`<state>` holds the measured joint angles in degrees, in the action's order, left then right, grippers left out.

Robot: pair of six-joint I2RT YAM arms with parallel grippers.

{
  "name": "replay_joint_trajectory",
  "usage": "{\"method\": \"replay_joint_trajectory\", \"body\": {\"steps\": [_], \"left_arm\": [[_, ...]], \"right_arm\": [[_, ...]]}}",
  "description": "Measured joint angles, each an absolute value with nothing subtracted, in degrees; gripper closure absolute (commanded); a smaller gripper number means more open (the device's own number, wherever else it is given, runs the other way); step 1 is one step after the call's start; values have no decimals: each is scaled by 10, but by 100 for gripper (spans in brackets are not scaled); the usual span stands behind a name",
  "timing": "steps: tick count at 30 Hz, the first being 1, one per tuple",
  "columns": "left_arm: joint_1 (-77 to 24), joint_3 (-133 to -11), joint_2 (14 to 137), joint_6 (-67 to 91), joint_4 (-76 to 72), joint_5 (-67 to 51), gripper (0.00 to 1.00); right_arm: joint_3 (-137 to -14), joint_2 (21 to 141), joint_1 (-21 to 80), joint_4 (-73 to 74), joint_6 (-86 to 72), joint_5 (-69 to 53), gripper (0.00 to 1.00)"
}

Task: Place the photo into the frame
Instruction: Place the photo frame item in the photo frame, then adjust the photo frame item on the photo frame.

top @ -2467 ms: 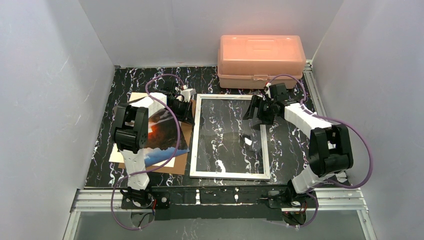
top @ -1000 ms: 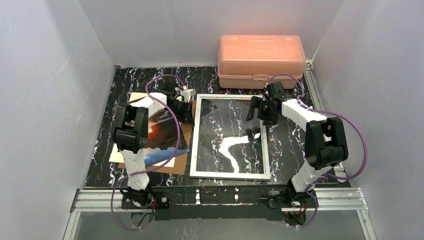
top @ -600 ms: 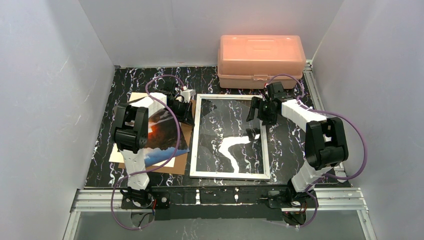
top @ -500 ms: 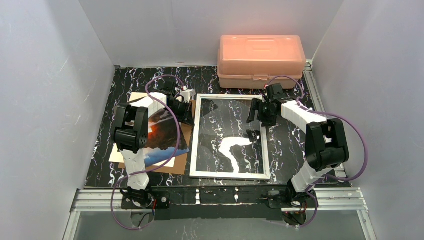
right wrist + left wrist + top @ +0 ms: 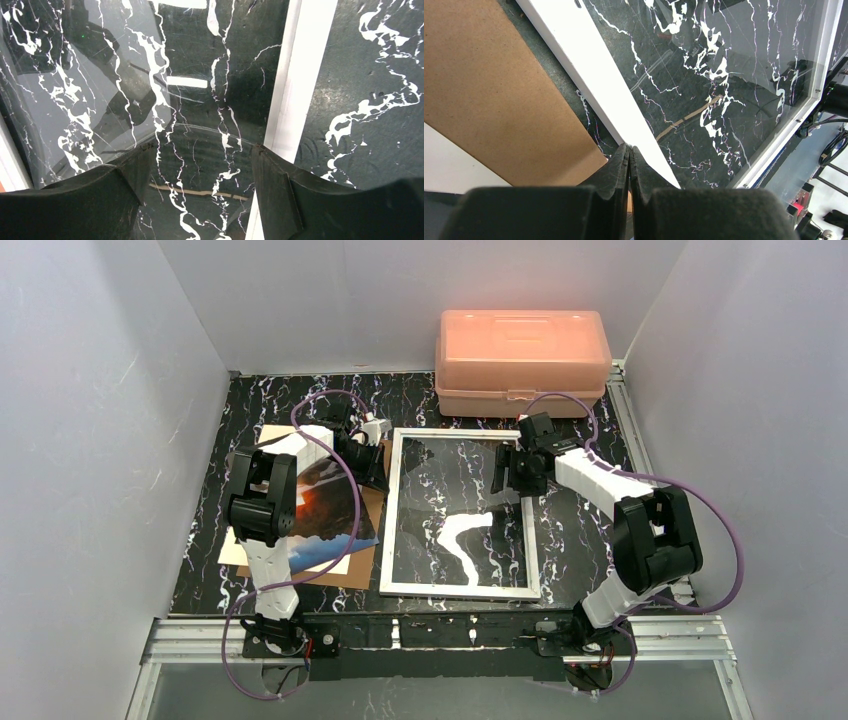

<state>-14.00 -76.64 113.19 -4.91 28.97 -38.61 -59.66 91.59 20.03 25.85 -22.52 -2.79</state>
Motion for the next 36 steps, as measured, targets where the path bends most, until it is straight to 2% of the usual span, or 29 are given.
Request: {"method": "replay_joint_trajectory", "body": {"steps": [12, 36], "left_arm": [[-140, -766, 1132, -49, 290, -386, 100], [-140, -766, 1132, -49, 290, -386, 100]], "right_arm": [[-600, 916, 212, 261, -223, 14, 20], [-592, 929, 216, 256, -223, 11, 20]]}}
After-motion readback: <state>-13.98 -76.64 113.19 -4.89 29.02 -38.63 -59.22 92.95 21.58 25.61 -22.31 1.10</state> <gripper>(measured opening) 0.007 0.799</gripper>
